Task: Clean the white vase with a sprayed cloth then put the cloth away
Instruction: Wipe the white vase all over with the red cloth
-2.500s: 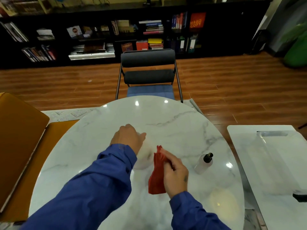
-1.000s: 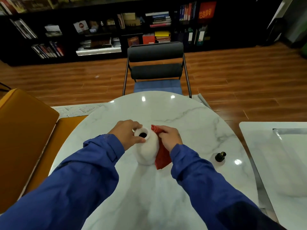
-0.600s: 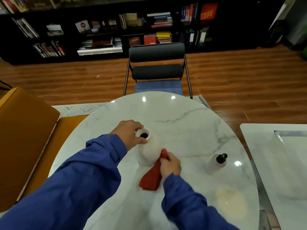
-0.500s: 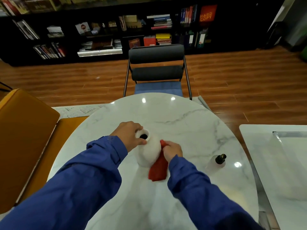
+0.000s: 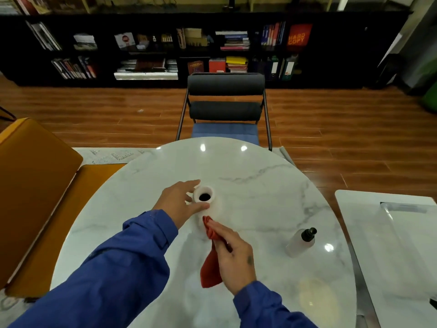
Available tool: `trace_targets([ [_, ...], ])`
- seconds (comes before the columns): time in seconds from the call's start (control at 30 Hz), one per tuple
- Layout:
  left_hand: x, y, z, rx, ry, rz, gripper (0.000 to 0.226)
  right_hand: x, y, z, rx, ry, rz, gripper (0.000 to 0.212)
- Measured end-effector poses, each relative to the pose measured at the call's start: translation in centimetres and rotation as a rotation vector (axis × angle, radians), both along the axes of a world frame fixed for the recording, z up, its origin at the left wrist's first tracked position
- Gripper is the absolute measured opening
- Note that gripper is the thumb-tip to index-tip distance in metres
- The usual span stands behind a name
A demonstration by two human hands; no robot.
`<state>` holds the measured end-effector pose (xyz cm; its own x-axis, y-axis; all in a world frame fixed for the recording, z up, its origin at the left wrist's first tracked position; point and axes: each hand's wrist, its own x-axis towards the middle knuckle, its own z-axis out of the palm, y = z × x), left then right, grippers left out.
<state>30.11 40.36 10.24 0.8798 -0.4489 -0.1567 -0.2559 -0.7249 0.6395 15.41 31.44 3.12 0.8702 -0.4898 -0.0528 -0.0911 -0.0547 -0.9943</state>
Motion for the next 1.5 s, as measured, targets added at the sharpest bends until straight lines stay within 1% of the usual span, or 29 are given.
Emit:
trace_targets([
  [0.07, -1.5, 1.8, -1.1, -0.175, 0.043, 0.173, 0.059, -0.1, -0.9, 1.5, 0.175, 0.029, 0.063, 0.041],
  [0.13, -3.2, 3.9, -2.3, -0.336, 0.134, 0.326, 0.046, 0.0, -1.4, 2.6, 0.307, 0.027, 0.112, 0.039],
  [0.17, -4.0, 4.8, -2.9, -0.419, 0.208, 0.361, 0.038, 0.2, -1.5, 3.1, 0.38, 0.029, 0.133, 0.038],
  [0.23, -5.6, 5.9, -3.4, -0.564, 0.361, 0.346, 0.021, 0.5, -1.4, 3.6, 0.539, 0.023, 0.192, 0.037],
  [0.27, -6.4, 6.3, -3.4, -0.615, 0.426, 0.32, 0.017, 0.6, -1.0, 3.8, 0.598, 0.025, 0.226, 0.036],
  [0.33, -7.4, 6.5, -3.2, -0.685, 0.527, 0.257, 0.02, 1.0, -0.4, 4.0, 0.665, 0.054, 0.266, 0.034],
  [0.4, -7.9, 6.6, -3.2, -0.731, 0.588, 0.221, 0.025, 1.3, 0.3, 3.8, 0.691, 0.115, 0.259, 0.031],
  [0.47, -7.9, 6.8, -3.5, -0.743, 0.587, 0.243, 0.033, 1.4, 1.0, 3.8, 0.657, 0.159, 0.238, 0.027],
  [0.53, -7.7, 7.4, -4.0, -0.752, 0.578, 0.3, 0.042, 1.3, 1.7, 4.1, 0.549, 0.184, 0.225, 0.023],
  [0.57, -7.6, 7.6, -4.3, -0.742, 0.577, 0.316, 0.042, 1.3, 1.9, 4.3, 0.478, 0.199, 0.219, 0.022],
  [0.7, -7.4, 8.0, -5.1, -0.662, 0.545, 0.366, 0.019, 1.2, 2.1, 3.9, 0.197, 0.24, 0.193, 0.019],
  [0.8, -6.6, 8.8, -5.4, -0.598, 0.534, 0.43, 0.02, 1.4, 1.2, 3.4, 0.105, 0.253, 0.116, 0.014],
  [0.87, -5.8, 9.3, -5.4, -0.531, 0.47, 0.525, 0.021, 1.4, 0.2, 3.5, 0.047, 0.228, 0.034, 0.013],
  [0.97, -4.4, 9.4, -4.9, -0.401, 0.277, 0.725, 0.022, 1.8, -1.4, 3.8, -0.053, 0.173, -0.122, 0.016],
  [1.0, -4.1, 9.0, -4.5, -0.388, 0.229, 0.764, 0.021, 2.2, -1.9, 3.8, -0.104, 0.175, -0.139, 0.019],
  [1.03, -3.9, 8.5, -4.1, -0.4, 0.192, 0.775, 0.02, 2.8, -2.2, 3.9, -0.148, 0.195, -0.122, 0.026],
  [1.1, -3.6, 6.9, -3.6, -0.463, 0.151, 0.716, 0.017, 4.2, -2.4, 4.2, -0.204, 0.265, -0.013, 0.047],
  [1.13, -3.7, 5.9, -3.4, -0.507, 0.144, 0.664, 0.014, 4.9, -2.2, 4.4, -0.215, 0.291, 0.058, 0.051],
  [1.2, -4.1, 4.1, -3.3, -0.592, 0.142, 0.53, 0.014, 5.7, -1.8, 4.5, -0.201, 0.289, 0.162, 0.05],
  [1.27, -4.2, 2.8, -3.8, -0.588, 0.113, 0.425, 0.024, 6.2, -1.7, 4.3, -0.179, 0.265, 0.169, 0.052],
  [1.33, -3.8, 2.6, -4.6, -0.58, 0.121, 0.414, 0.027, 6.2, -1.9, 3.7, -0.165, 0.25, 0.137, 0.052],
  [1.4, -2.9, 2.6, -5.7, -0.584, 0.209, 0.459, 0.024, 6.2, -2.2, 3.1, -0.176, 0.249, 0.119, 0.053],
  [1.5, -1.9, 3.0, -6.7, -0.452, 0.308, 0.492, 0.02, 6.2, -2.4, 2.8, -0.175, 0.231, 0.12, 0.053],
])
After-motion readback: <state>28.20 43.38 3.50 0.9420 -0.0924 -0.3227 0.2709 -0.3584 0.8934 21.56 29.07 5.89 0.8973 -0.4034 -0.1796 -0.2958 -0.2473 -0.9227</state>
